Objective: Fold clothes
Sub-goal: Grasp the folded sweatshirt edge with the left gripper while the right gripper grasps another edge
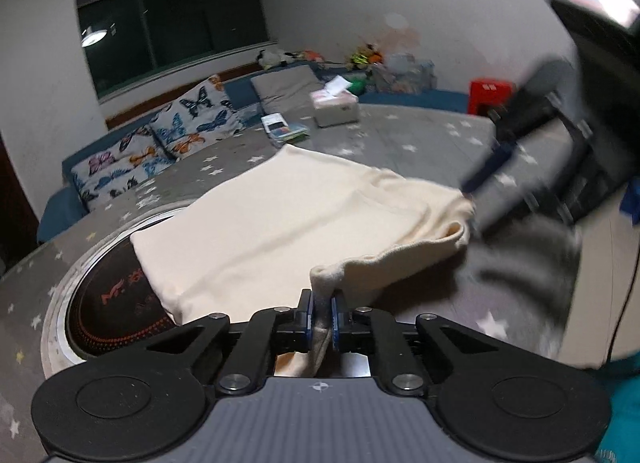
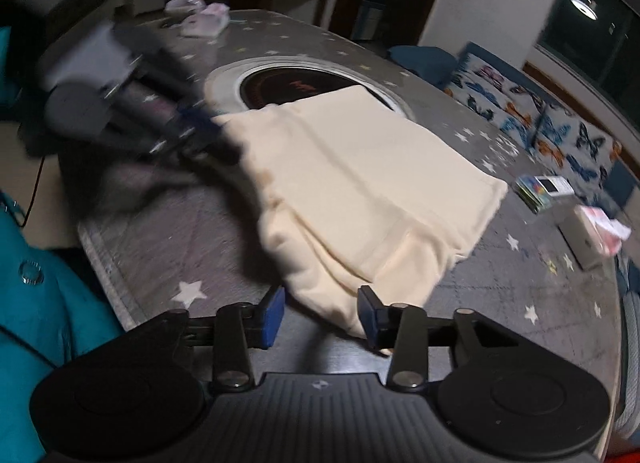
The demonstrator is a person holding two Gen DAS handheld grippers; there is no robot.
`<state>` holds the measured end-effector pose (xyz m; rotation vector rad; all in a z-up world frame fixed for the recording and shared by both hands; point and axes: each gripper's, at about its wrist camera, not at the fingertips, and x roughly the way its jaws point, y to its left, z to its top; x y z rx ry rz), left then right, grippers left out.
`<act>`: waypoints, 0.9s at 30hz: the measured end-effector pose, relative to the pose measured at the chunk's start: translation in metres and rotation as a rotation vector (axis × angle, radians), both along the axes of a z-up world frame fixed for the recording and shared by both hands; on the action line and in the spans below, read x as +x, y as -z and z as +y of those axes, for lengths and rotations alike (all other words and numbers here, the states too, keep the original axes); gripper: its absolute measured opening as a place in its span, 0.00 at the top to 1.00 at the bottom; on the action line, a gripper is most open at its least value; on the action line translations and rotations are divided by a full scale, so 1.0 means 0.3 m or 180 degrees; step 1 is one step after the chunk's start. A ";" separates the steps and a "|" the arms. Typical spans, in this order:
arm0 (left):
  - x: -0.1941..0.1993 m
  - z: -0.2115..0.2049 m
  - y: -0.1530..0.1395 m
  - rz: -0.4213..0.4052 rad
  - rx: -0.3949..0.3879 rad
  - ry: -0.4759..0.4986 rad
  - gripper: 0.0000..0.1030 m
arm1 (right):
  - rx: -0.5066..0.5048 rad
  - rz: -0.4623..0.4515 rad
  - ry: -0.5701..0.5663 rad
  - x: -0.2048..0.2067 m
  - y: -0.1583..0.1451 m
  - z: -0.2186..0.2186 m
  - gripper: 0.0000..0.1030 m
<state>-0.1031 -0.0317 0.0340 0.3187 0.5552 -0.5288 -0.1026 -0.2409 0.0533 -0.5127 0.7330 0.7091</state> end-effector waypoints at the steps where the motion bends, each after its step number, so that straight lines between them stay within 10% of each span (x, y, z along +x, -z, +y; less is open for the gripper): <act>1: 0.013 0.004 -0.005 0.0018 -0.0030 -0.0012 0.91 | 0.0013 0.0000 -0.0006 0.005 0.005 0.005 0.56; 6: 0.062 0.013 -0.010 0.0090 -0.0110 -0.0045 0.91 | 0.0078 0.0002 -0.0036 0.027 0.029 0.030 0.60; 10: 0.052 0.023 0.004 0.0117 -0.0114 -0.0067 0.87 | 0.0129 0.0003 -0.0060 0.045 0.048 0.049 0.87; 17: -0.030 0.052 0.027 0.0005 0.0049 -0.0063 0.66 | 0.0320 0.0067 0.0057 0.081 0.025 0.036 0.90; 27: -0.064 0.053 0.092 -0.0216 0.0548 0.0036 0.75 | 0.0368 -0.0032 0.0097 0.078 0.002 0.043 0.91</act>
